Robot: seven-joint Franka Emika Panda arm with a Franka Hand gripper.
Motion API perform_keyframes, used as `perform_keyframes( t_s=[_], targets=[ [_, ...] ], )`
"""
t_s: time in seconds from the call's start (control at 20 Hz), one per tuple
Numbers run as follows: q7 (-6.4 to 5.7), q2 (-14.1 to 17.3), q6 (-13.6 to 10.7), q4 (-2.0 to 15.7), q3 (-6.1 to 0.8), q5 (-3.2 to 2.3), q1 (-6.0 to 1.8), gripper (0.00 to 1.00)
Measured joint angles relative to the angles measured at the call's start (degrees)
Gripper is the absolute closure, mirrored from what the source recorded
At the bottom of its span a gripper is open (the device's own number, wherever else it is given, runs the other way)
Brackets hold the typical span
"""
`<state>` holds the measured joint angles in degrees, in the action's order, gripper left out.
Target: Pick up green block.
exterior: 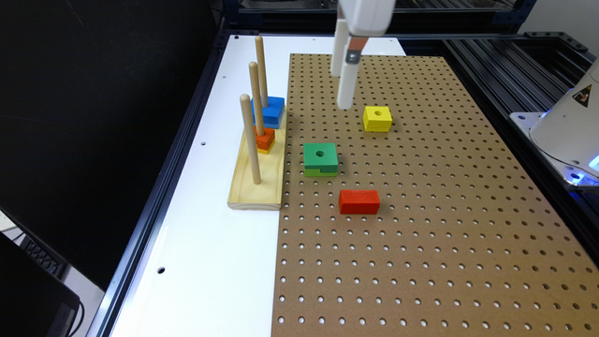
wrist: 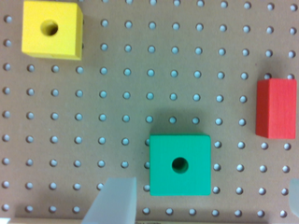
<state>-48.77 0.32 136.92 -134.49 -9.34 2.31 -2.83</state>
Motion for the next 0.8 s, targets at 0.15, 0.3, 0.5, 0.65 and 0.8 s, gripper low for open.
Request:
perform_keyframes(
  t_s=[0.15, 0.3, 0.5, 0.65, 0.8],
  targets=[
    [0.0, 0.2, 0.0, 0.16, 0.0, 0.0, 0.0, 0.0],
    [-0.01, 0.2, 0.0, 0.17, 0.0, 0.0, 0.0, 0.0],
    [-0.01, 0.3, 0.0, 0.14, 0.0, 0.0, -0.01, 0.0],
    [-0.01, 1.6, 0.4, 0.0, 0.01, -0.02, -0.01, 0.0],
    [-0.01, 3.0, 1.7, 0.01, 0.09, -0.06, -0.02, 0.0]
  ],
)
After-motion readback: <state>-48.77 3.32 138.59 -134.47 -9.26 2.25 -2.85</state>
